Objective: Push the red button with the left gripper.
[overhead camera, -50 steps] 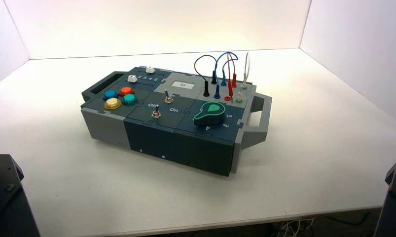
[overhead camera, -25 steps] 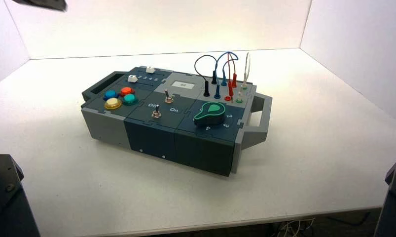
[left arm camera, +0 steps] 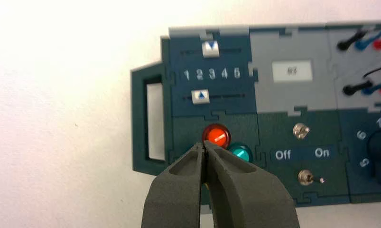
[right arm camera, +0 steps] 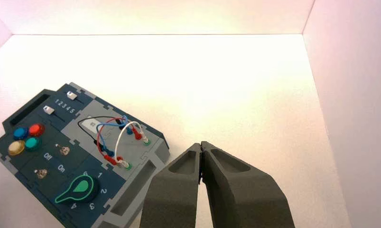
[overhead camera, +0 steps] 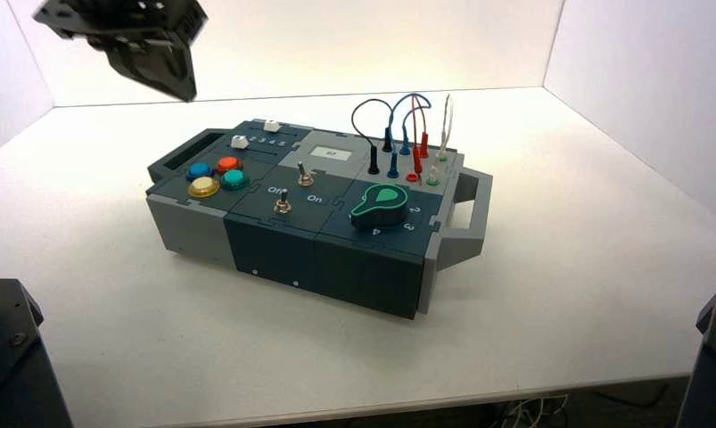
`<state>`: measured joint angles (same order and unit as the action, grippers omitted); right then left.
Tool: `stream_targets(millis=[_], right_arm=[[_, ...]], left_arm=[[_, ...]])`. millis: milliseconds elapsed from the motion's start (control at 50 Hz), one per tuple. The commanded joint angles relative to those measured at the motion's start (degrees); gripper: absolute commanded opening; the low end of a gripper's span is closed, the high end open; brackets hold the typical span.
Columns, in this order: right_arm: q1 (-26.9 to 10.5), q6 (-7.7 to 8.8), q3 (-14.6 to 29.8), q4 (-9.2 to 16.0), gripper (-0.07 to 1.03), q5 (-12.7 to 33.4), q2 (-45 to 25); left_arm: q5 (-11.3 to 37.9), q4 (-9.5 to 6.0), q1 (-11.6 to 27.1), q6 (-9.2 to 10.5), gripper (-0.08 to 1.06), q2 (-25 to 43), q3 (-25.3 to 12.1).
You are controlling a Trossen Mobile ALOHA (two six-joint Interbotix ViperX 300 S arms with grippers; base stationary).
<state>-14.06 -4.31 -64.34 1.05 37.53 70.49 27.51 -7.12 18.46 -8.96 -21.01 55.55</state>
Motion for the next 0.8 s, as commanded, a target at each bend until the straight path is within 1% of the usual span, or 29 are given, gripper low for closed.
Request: stream_targets(millis=[20, 220, 500, 800], right_arm=[[0.0, -0.18, 0.9, 0.1, -0.02, -0.4, -0.2], [0.0, -0.18, 0.9, 0.1, -0.02, -0.4, 0.4], [0.0, -0.18, 0.9, 0.1, -0.02, -0.4, 0.5], [0.0, -0.18, 0.9, 0.0, -0.02, -0.4, 0.7]], left_arm=[[0.9, -0.09, 0.1, -0.35, -0.03, 3.1, -3.3], [1.9, -0.18, 0.6, -0.35, -0.03, 6.8, -4.3], [2.8, -0.26, 3.2, -0.35, -0.03, 9.9, -6.0], [3.7, -0.18, 3.8, -0.35, -0.03, 13.6, -7.1]])
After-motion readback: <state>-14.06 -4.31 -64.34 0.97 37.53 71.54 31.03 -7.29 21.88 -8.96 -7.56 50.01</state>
